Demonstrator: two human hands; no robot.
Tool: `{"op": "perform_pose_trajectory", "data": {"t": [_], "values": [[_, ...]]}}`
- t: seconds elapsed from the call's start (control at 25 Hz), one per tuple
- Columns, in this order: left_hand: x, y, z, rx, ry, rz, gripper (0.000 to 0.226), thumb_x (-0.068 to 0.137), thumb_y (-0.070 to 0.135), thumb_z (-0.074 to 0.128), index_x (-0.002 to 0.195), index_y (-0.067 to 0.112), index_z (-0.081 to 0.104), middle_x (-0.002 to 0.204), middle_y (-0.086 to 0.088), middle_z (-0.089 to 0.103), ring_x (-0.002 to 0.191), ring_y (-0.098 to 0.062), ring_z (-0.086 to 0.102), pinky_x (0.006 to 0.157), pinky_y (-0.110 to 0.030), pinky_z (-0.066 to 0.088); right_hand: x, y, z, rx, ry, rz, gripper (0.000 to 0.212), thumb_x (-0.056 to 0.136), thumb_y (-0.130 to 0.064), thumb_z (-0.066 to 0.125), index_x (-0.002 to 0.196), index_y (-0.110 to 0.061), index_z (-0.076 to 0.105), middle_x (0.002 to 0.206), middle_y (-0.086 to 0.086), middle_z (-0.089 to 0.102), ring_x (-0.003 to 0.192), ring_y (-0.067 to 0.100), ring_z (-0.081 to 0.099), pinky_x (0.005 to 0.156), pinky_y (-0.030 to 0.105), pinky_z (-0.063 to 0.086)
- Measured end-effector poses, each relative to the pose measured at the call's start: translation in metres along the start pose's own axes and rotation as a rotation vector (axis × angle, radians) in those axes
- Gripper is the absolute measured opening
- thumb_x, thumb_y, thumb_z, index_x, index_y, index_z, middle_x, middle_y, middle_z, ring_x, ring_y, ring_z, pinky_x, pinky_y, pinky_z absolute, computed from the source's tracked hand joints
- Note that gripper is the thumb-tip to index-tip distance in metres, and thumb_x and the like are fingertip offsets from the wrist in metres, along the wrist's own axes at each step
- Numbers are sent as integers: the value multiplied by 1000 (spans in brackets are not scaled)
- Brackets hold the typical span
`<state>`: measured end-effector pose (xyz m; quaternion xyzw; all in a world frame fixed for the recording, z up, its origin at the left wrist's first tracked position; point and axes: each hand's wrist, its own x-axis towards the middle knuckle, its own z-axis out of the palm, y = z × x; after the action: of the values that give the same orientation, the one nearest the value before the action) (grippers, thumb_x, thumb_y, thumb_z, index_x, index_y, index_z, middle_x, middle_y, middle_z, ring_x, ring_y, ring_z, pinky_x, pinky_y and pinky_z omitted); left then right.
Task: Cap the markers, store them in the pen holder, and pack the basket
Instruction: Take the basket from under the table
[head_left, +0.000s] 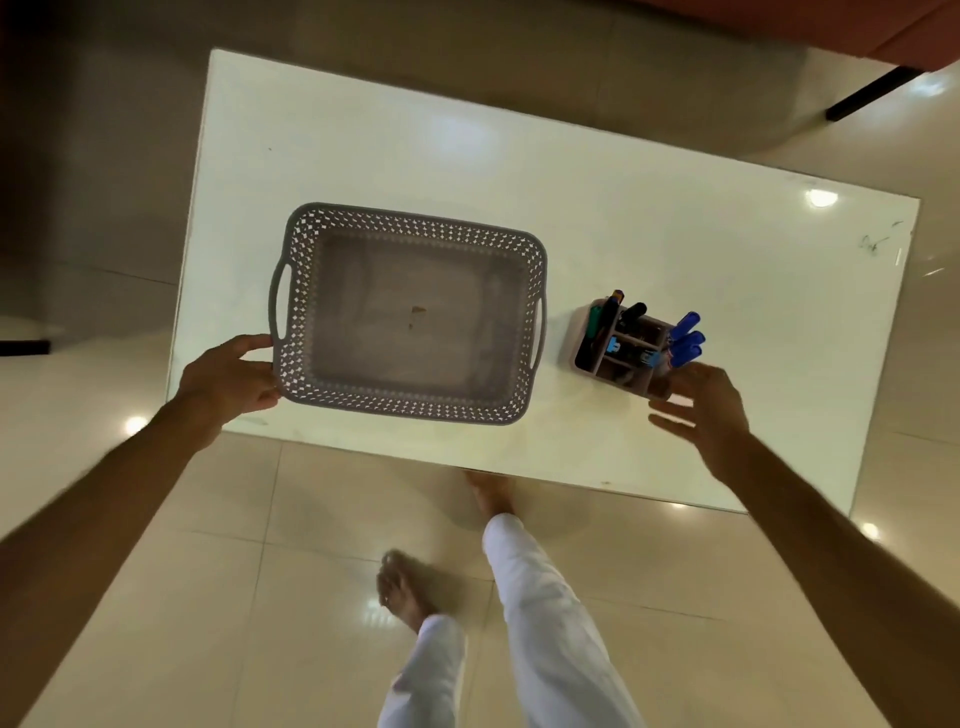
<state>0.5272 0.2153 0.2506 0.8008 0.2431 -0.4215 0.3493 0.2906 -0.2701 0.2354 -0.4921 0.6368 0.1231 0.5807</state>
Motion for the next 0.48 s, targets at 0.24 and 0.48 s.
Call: {"op": "perform_pose_trajectory", "data": {"t": [0.24,0.48], "values": [[6,-8,3,-4,18,-44,51,96,-4,73,144,11,62,122,-19,76,97,-32,78,82,-35,61,23,-12,17,-172,-63,-42,58,96,16,54,148,-10,55,126,22,72,103,40,76,100,46,58],[6,-24,6,-36,35,-47,52,94,-2,76,143,10,63,121,-21,76,97,-33,80,90,-40,65,-7,-47,29,-186,-63,-173,40,97,17,51,129,-1,67,127,25,71,110,42,73,86,40,65]]}}
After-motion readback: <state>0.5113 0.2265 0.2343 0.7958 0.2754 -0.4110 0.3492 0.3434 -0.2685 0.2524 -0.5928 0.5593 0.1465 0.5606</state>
